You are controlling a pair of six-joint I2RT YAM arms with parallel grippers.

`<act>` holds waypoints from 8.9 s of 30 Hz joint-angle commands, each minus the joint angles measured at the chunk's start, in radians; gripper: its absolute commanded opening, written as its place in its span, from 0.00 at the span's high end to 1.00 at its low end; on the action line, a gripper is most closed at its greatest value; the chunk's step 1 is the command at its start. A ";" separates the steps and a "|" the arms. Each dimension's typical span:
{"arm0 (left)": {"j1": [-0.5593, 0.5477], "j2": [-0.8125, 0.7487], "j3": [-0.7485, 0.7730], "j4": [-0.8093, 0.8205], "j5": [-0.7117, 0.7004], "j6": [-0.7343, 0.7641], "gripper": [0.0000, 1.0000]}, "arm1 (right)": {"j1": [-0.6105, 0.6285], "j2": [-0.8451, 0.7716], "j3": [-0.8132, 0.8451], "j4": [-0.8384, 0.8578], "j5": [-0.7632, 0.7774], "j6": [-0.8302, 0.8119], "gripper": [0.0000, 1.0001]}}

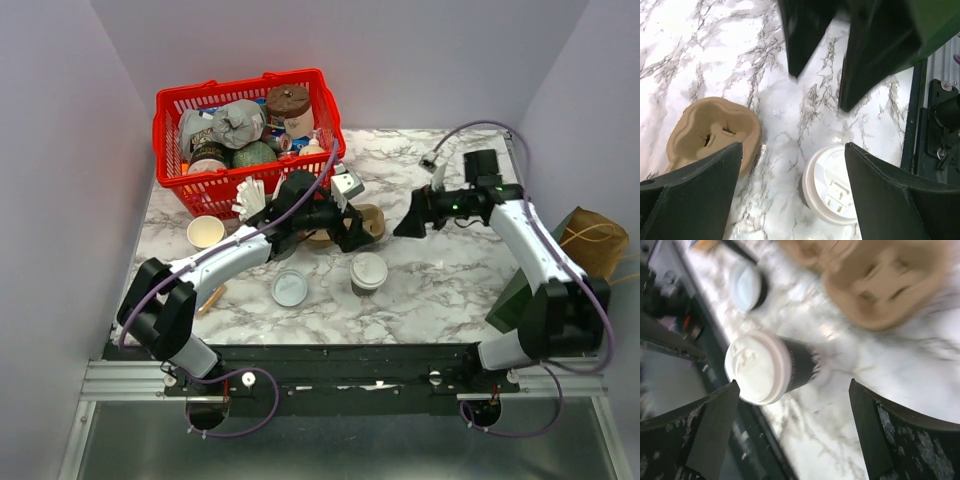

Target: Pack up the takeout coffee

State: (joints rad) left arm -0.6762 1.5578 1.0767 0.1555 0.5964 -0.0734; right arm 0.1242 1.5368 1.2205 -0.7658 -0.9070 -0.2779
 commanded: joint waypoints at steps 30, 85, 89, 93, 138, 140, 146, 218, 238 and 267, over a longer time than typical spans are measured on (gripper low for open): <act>-0.014 0.022 -0.067 -0.177 -0.109 -0.209 0.08 | 0.012 0.114 -0.141 -0.032 -0.314 -0.141 0.25; 0.067 0.179 -0.376 0.564 0.215 -0.496 0.20 | 0.080 0.286 -0.134 0.028 -0.245 -0.063 0.43; 0.069 0.206 -0.373 0.656 0.282 -0.509 0.18 | 0.080 0.289 -0.141 0.034 -0.251 -0.060 0.43; 0.067 0.220 -0.365 0.699 0.289 -0.519 0.17 | 0.080 0.293 -0.136 0.037 -0.259 -0.057 0.43; 0.066 -0.039 -0.296 0.056 0.033 -0.382 0.25 | 0.078 0.312 -0.073 0.036 -0.224 -0.056 0.44; 0.066 -0.027 -0.296 0.055 0.028 -0.391 0.26 | 0.080 0.312 -0.075 0.036 -0.222 -0.057 0.44; 0.067 0.011 -0.313 0.081 0.035 -0.425 0.28 | 0.078 0.312 -0.082 0.037 -0.219 -0.064 0.45; 0.089 0.211 -0.089 0.223 0.168 -0.408 0.12 | 0.077 0.263 -0.072 -0.098 -0.325 -0.139 0.04; 0.078 -0.100 -0.064 -0.211 -0.060 -0.177 0.20 | 0.037 0.230 0.034 0.027 -0.244 -0.109 0.16; 0.004 0.024 -0.184 -0.162 0.097 0.012 1.00 | 0.072 0.180 -0.225 0.318 0.002 0.186 0.73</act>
State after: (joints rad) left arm -0.6674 1.5318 0.8600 -0.0658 0.6373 -0.0536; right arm 0.1810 1.7458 1.0286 -0.5106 -0.8986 -0.1402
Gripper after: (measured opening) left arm 0.008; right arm 0.263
